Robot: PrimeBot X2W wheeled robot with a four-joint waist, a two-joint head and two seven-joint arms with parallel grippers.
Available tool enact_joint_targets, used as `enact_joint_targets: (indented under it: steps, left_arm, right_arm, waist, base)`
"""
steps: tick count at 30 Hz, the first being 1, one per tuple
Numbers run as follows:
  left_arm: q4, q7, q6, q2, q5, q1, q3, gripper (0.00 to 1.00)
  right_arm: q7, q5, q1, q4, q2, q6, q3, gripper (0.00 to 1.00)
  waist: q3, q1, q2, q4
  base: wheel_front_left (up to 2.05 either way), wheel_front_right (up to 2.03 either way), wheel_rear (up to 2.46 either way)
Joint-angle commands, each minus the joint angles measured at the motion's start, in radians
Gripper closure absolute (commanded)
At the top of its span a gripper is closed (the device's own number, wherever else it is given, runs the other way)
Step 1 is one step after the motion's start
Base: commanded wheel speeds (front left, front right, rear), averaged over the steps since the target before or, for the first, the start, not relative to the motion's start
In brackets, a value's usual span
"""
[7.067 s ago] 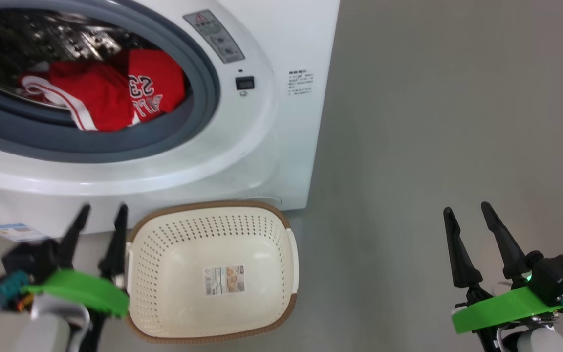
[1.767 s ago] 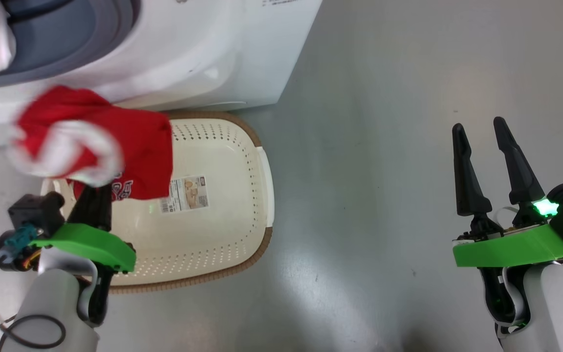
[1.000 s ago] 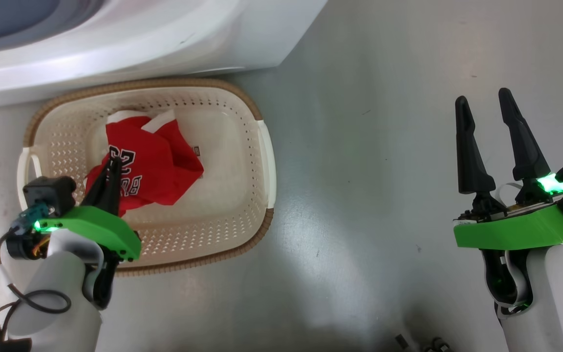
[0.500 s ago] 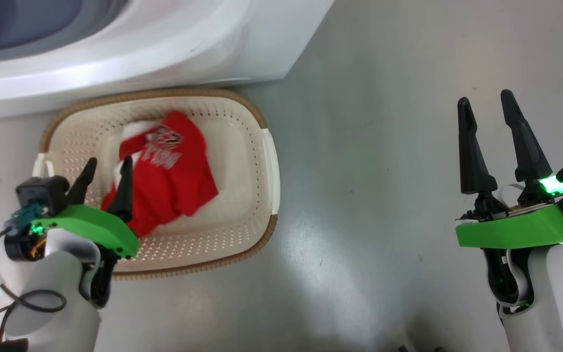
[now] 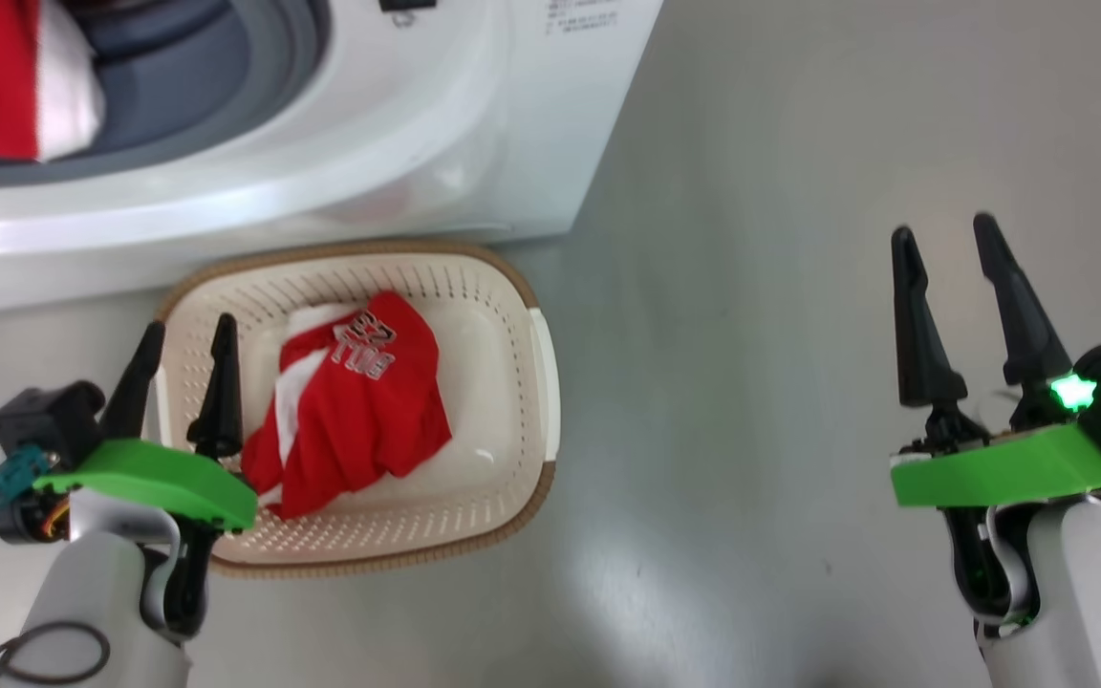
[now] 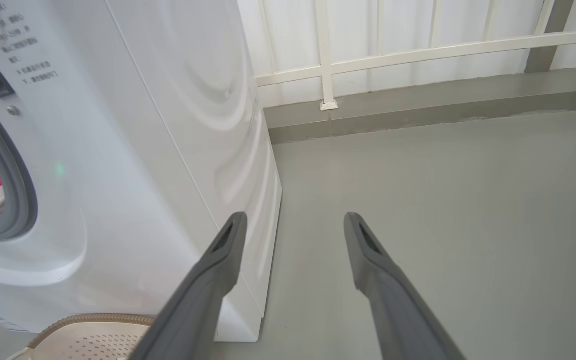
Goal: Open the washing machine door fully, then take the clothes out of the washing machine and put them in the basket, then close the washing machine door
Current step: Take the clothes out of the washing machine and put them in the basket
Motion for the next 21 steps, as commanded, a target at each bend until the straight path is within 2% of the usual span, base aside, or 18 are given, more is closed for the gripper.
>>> enact_joint_targets:
  steps: [1,21]
  left_arm:
    - [-0.045,-0.006,0.001,0.026,0.009,0.045,0.041,0.00]
    - [-0.402,-0.006,0.001,-0.015,0.131,0.273,0.127,0.00]
  right_arm:
    - [-0.006,-0.013,0.037,-0.016,-0.003,0.007,0.015,0.00]
    - [-0.006,-0.013,0.166,0.015,-0.003,0.007,0.004,0.00]
  waist:
    - [-0.058,0.0000,0.0000,0.015]
    - [-0.291,0.0000,0.0000,0.038]
  base:
    - [0.00,0.00,0.00]
    - [0.00,0.00,0.00]
